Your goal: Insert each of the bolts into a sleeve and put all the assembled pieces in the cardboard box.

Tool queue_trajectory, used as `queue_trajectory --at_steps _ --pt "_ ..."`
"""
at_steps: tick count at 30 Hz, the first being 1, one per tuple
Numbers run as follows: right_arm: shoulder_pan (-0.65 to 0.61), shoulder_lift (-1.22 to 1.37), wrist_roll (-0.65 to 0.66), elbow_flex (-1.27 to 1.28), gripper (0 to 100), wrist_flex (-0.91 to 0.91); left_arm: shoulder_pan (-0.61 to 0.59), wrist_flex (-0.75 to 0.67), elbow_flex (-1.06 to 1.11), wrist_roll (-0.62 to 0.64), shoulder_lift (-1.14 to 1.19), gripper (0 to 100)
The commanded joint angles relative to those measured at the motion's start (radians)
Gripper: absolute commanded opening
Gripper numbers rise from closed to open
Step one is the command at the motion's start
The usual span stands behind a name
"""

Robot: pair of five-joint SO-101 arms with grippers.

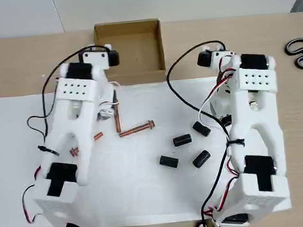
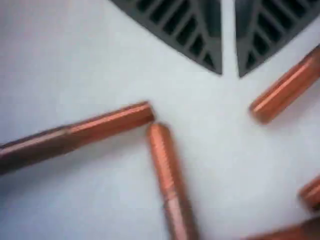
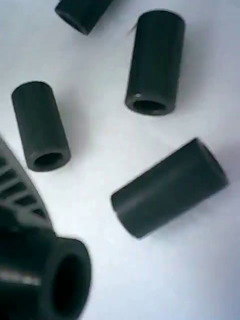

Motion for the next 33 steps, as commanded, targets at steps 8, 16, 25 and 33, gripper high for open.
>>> queue_trajectory --at_steps 8,16,25,33 --pt "0.007 -0.061 -0.011 0.043 0.8 -0.027 0.064 -0.21 -0.035 0.029 0.035 1" --pt "0.007 -0.062 -0.009 0.086 0.8 -0.054 0.046 -0.224 -0.062 0.08 0.186 1" --pt "0.007 -0.062 -0.009 0.086 0.8 -0.05 0.023 -0.285 -0.104 0.1 0.193 1" --pt "0.007 -0.062 -0.009 0.086 0.8 -0.05 0.02 -0.368 -0.054 0.101 0.193 8"
